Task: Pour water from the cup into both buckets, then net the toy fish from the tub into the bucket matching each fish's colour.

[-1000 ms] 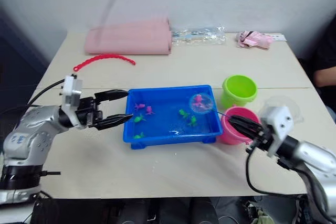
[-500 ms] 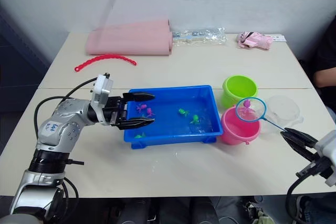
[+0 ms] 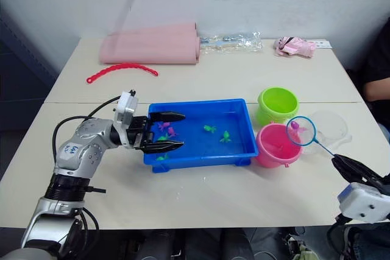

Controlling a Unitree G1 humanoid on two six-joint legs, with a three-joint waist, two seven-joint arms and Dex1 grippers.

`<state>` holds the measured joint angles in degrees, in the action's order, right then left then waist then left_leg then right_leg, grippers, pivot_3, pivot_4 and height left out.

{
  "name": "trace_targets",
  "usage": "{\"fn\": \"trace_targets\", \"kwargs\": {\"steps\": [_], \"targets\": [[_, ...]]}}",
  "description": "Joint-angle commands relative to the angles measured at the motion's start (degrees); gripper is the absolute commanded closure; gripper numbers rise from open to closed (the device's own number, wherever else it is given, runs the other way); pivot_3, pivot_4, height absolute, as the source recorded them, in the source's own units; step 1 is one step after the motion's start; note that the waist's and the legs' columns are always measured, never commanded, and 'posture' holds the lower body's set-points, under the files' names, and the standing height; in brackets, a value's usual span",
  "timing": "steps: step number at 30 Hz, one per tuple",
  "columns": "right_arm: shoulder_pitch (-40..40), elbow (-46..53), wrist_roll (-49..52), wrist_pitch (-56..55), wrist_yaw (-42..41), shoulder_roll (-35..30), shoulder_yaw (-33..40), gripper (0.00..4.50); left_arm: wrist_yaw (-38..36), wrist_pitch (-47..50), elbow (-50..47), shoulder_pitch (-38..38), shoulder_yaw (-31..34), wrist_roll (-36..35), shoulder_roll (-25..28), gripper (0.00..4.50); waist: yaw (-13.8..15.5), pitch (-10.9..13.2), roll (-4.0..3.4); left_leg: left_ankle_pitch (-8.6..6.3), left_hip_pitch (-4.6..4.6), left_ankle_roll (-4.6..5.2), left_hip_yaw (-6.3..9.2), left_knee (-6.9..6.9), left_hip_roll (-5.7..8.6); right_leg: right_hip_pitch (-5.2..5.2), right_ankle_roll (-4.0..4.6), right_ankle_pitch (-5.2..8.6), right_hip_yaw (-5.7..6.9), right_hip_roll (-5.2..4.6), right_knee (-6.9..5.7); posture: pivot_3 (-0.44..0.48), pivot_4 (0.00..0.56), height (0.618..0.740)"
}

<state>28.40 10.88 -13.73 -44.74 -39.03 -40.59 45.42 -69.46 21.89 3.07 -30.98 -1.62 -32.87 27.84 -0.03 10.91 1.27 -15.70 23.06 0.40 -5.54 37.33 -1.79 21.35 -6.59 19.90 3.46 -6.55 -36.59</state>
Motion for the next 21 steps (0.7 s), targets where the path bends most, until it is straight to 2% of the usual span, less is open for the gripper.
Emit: {"fn": "trace_targets", "kwargs": {"steps": [1,8,13,15,17,19,21], "targets": [[0.53,-2.57,-6.92,-8.29,5.72,-2.13,2.9,4.5,-0.74,-1.41,0.0,-0.29,1.0,-0.15,0.0,0.02,-0.03,0.0,0.0,0.0,0.0,0.0,-0.01,0.0,0.0,0.0,0.0,0.0,-0.01,0.0,0.01,0.0,0.15,0.74],[-2.24,-4.49,-19.96,-14.87,16.94,-4.19,5.64,4.5,-0.7,-2.95,1.1,-0.26,1.16,0.13,-0.44,0.02,-0.06,0.0,0.0,0.01,-0.03,-0.01,-0.01,0.04,0.01,-0.03,0.0,0.0,-0.05,-0.02,-0.01,0.0,0.15,0.74],[-2.47,-5.46,-21.64,-14.86,22.01,-5.07,5.75,4.5,-0.83,-3.49,0.85,1.08,1.61,-0.13,-0.22,0.02,-0.03,0.0,0.0,0.03,-0.02,-0.03,0.0,0.02,0.0,-0.03,0.0,0.0,-0.04,-0.01,0.0,0.0,0.15,0.74],[-1.53,-8.34,-15.93,-14.03,21.33,-6.51,3.0,4.5,-0.82,-3.64,0.83,1.6,1.97,-0.17,0.04,0.02,-0.12,0.0,0.0,0.03,-0.02,-0.02,-0.01,0.02,0.01,-0.03,0.0,0.0,-0.05,-0.01,0.01,0.0,0.15,0.74],[0.9,-8.48,2.82,-7.15,15.21,-8.06,-3.68,4.5,-0.5,-3.77,1.34,2.05,3.47,-0.53,0.82,0.02,-0.2,0.0,0.0,0.04,-0.04,0.0,-0.01,0.03,0.01,-0.07,0.0,0.0,-0.06,-0.02,0.02,0.0,0.15,0.74],[3.45,-3.01,24.54,4.86,8.24,-8.61,-8.95,4.5,0.0,-3.6,1.21,3.06,5.58,-1.15,2.02,0.02,-0.29,0.0,0.01,0.05,-0.11,0.02,0.03,0.01,-0.03,-0.16,0.01,0.0,-0.06,-0.01,0.03,0.0,0.15,0.74],[4.78,2.38,37.92,13.78,4.23,-9.31,-10.83,4.5,0.63,-3.34,0.72,4.18,7.38,-1.57,2.98,0.02,-0.36,0.01,-0.01,0.04,-0.33,0.03,0.15,-0.03,-0.1,-0.44,0.04,0.02,-0.17,-0.04,0.08,0.0,0.15,0.74]]}}
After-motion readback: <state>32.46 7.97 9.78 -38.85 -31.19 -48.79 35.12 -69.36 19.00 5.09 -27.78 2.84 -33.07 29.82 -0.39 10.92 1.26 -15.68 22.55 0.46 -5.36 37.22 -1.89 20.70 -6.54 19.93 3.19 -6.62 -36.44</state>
